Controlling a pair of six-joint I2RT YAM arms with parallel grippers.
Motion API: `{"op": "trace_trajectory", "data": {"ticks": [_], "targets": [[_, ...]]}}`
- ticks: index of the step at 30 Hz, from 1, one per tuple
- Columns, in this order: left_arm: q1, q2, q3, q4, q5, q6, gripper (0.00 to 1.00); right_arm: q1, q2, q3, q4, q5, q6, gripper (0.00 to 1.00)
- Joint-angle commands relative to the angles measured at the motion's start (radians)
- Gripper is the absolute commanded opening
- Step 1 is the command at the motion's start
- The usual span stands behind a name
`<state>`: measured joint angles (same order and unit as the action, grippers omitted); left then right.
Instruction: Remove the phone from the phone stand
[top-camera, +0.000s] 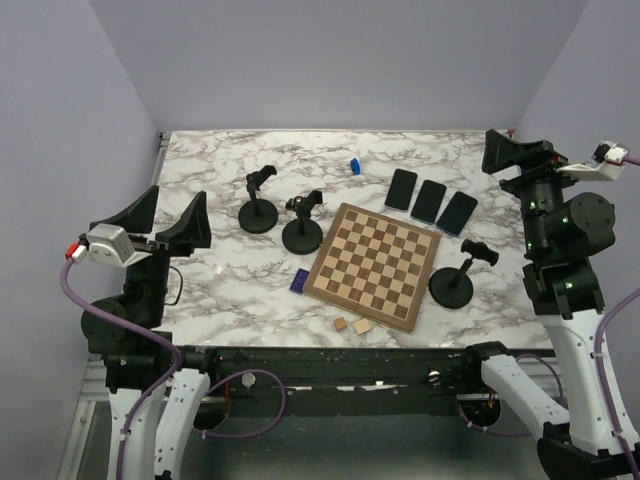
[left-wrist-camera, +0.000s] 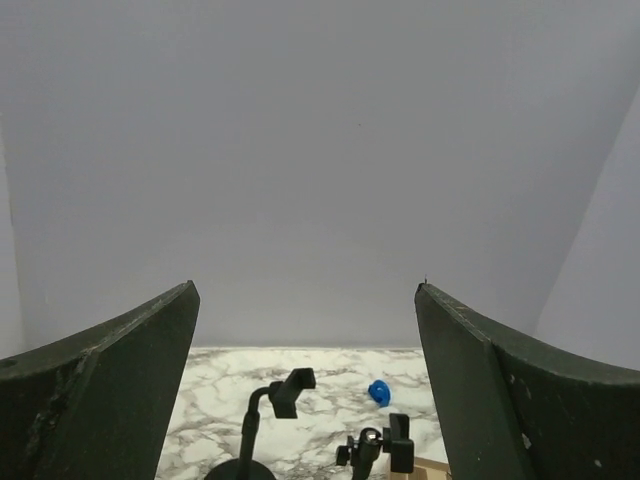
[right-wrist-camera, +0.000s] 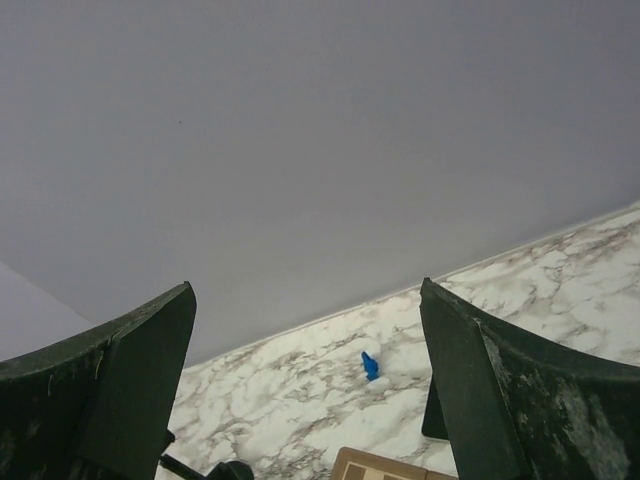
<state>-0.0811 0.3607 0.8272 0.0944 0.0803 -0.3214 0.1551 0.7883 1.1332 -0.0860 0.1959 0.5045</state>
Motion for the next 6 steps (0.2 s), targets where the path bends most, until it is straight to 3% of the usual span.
{"op": "trace_trajectory", "data": {"ticks": [1,6], "targets": [[-0.003,0.0,0.013,-0.076,-0.042,0.017,0.97,-0.006,0.0,-0.029,0.022,0.083,0.051,1.0],[-0.003,0.008,0.019,-0.074,-0.039,0.021,0.97,-0.006,0.028,-0.011,-0.012,0.135,0.041,1.0]]}}
